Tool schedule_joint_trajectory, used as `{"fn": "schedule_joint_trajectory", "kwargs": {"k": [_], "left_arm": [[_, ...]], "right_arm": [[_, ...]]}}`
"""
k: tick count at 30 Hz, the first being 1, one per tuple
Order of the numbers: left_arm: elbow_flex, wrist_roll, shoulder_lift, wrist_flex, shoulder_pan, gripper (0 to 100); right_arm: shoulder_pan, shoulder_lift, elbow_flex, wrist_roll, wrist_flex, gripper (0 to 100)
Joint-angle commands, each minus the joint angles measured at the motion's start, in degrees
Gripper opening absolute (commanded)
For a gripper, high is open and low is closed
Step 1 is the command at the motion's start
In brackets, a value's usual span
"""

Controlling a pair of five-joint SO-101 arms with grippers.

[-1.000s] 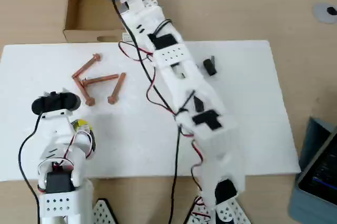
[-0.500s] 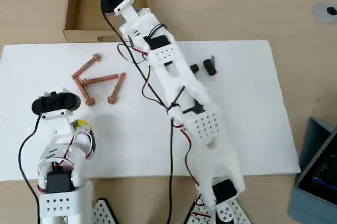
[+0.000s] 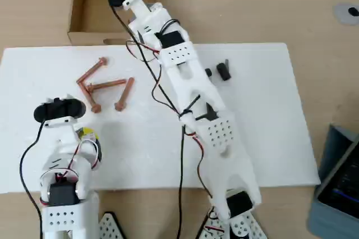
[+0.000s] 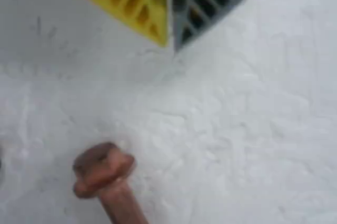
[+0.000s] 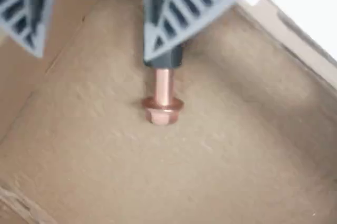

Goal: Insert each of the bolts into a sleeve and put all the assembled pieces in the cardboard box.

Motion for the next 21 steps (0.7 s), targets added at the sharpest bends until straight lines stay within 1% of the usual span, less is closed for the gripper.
{"fn": "schedule_joint_trajectory", "kwargs": {"k": [1, 5, 14, 21], "left_arm": [[-0.7, -0.2, -0.6, 0.0, -0.1, 0], [-0.7, -0.2, -0.6, 0.0, -0.1, 0], [-0.7, -0.2, -0.6, 0.0, -0.1, 0], [-0.7, -0.2, -0.6, 0.0, -0.2, 0]], "right_arm": [[2.0, -2.0, -5.8, 0.4, 2.9, 14.6], [2.9, -2.0, -12.4, 0.3, 11.0, 14.6], [4.7, -1.8, -31.7, 0.4, 34.4, 14.7], [4.8, -1.8, -42.9, 0.5, 49.1, 14.7]]}}
